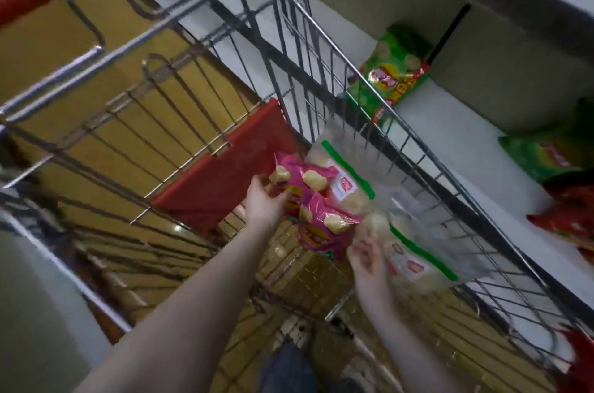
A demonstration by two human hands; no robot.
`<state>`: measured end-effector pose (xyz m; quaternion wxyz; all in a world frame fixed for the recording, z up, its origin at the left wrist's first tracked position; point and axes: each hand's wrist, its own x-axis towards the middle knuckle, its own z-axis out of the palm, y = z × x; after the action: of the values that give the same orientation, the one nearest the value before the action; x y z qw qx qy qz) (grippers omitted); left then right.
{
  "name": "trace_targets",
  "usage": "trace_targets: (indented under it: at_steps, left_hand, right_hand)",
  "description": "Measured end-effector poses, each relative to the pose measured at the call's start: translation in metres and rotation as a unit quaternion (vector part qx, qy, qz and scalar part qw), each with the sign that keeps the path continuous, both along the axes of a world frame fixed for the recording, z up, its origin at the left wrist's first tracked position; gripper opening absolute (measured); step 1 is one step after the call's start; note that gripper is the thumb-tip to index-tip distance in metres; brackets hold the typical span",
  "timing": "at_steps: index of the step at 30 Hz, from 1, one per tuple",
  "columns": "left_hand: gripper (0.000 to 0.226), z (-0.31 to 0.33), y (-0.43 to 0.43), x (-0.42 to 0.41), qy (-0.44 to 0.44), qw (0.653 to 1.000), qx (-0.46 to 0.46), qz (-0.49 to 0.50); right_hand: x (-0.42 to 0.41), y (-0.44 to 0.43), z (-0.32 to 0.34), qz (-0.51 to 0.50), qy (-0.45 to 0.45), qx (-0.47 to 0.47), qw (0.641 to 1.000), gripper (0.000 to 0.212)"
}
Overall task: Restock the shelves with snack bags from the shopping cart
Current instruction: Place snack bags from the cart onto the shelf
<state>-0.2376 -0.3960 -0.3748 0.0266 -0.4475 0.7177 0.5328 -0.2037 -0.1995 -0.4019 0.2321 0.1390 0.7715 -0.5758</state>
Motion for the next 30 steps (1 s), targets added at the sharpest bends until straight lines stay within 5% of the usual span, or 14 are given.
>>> trace_targets:
  at_steps: [10, 21, 30]
  left_hand:
    - [0.052, -0.049, -0.008, -0.015, -0.032, 0.999, 0.013, -0.033]
    - [0.025, 0.042, -0.021, 0.021, 0.111, 0.993, 0.043, 0.003]
    - [0.031, 0.040, -0.030, 0.027, 0.166, 0.986, 0.027, 0.018]
  right_hand:
    - [0.016, -0.013, -0.035, 0.010, -0.037, 0.049, 0.998, 0.052]
    - [0.007, -0.030, -0.010, 0.090, -0.039, 0.083, 0.992, 0.080]
    - [-0.009, -0.043, -0.032, 0.061, 0.025, 0.045, 0.997, 0.069]
